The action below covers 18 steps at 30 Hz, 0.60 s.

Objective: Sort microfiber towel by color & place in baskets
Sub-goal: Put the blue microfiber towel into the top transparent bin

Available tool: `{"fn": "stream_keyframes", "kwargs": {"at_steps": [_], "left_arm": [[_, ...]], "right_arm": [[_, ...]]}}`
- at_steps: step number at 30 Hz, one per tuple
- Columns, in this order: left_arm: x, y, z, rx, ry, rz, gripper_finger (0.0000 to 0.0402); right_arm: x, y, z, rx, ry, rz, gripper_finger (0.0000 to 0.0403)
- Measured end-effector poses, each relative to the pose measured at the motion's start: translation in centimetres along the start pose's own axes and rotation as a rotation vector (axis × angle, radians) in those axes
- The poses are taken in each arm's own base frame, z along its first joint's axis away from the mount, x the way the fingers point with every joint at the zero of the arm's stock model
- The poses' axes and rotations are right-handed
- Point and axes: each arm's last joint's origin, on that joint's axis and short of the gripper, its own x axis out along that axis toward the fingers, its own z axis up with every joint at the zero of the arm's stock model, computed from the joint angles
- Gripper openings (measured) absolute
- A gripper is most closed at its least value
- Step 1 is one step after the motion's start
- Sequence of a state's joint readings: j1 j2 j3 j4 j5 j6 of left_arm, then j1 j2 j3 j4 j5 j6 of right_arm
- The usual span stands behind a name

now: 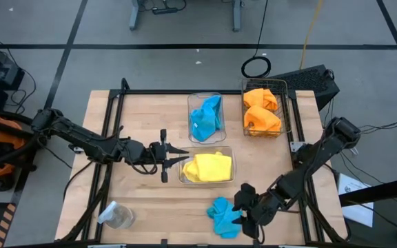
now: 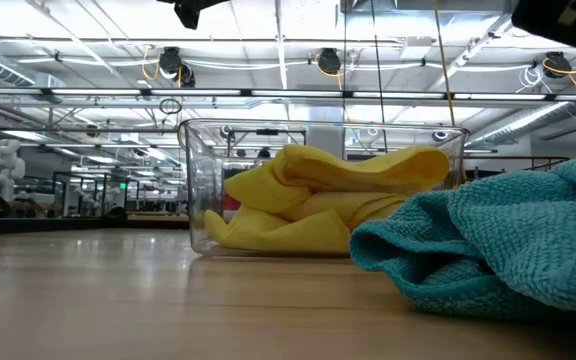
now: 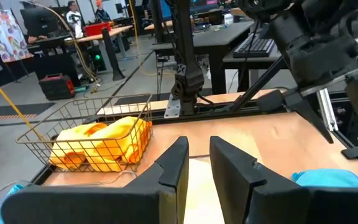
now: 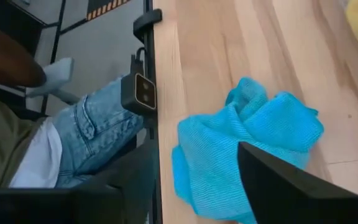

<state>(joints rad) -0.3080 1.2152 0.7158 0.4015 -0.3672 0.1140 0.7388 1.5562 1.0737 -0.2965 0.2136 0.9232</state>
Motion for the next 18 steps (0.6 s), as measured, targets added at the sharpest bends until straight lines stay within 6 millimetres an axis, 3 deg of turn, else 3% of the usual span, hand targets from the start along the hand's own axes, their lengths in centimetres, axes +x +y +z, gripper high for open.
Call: {"fn": "stream_keyframes", "kwargs": {"at_steps": [7, 12, 18], "left_arm": [[0.2, 0.5, -0.1, 0.005, 0.004, 0.020, 0.0073], [0.3, 1.0, -0.2, 0.004, 0.014, 0.041, 0.0073], [0.5, 1.6, -0.5, 0.010, 0.035, 0.060, 0.0073]], "right_arm": [[1.4, -0.3, -0.7, -0.011, 0.027, -0.041, 0.0257], [3.0, -0.5, -1.8, -0.099, 0.059, -0.086, 0.0260], [4.7, -1.2, -2.8, -0.076, 0.098, -0.145, 0.0261]]}}
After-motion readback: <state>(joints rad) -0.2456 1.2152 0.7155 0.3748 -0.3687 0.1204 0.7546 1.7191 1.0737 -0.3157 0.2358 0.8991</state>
